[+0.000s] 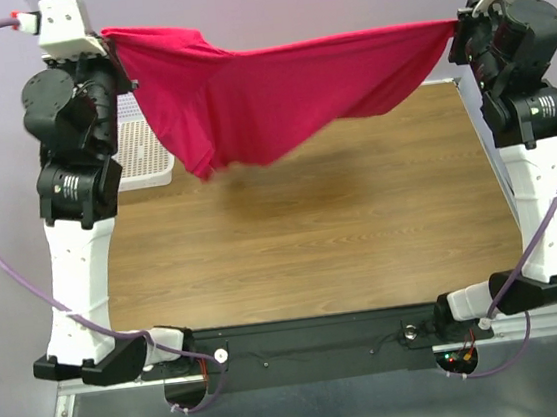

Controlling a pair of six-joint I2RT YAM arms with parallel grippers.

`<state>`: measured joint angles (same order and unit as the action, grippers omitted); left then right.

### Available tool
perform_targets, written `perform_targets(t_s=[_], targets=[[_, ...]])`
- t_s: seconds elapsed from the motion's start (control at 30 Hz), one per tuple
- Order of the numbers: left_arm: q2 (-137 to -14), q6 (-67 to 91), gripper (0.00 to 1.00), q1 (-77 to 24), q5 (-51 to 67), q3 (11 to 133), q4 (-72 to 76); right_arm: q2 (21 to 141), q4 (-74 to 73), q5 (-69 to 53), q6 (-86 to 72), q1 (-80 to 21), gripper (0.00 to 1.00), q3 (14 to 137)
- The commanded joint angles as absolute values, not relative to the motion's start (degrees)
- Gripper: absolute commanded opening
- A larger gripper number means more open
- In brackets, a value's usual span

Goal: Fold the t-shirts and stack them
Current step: Flatten the tshirt out

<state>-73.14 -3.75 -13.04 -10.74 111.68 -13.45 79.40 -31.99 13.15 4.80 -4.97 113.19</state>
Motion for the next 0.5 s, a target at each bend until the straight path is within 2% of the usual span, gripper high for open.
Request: perform_targets(t_s=[0.0,0.3,0.47], targets=[[-71.55,-4.57,0.00,-12.48,-12.13,113.02,-14.32,74.63,-30.06,15.03,6.59,-4.66,0.01,113.12],[-72.51,-5.97,0.00,-12.48,-8.26,111.10,-19.25,72.24,-29.88,11.25,7.91,-4.75,0.01,109.61],[-77.60,-7.12,0.00,-12.48,-8.79,107.59,-20.40,74.35,-28.83,11.51,8.35,-4.75,0.01,104.34]])
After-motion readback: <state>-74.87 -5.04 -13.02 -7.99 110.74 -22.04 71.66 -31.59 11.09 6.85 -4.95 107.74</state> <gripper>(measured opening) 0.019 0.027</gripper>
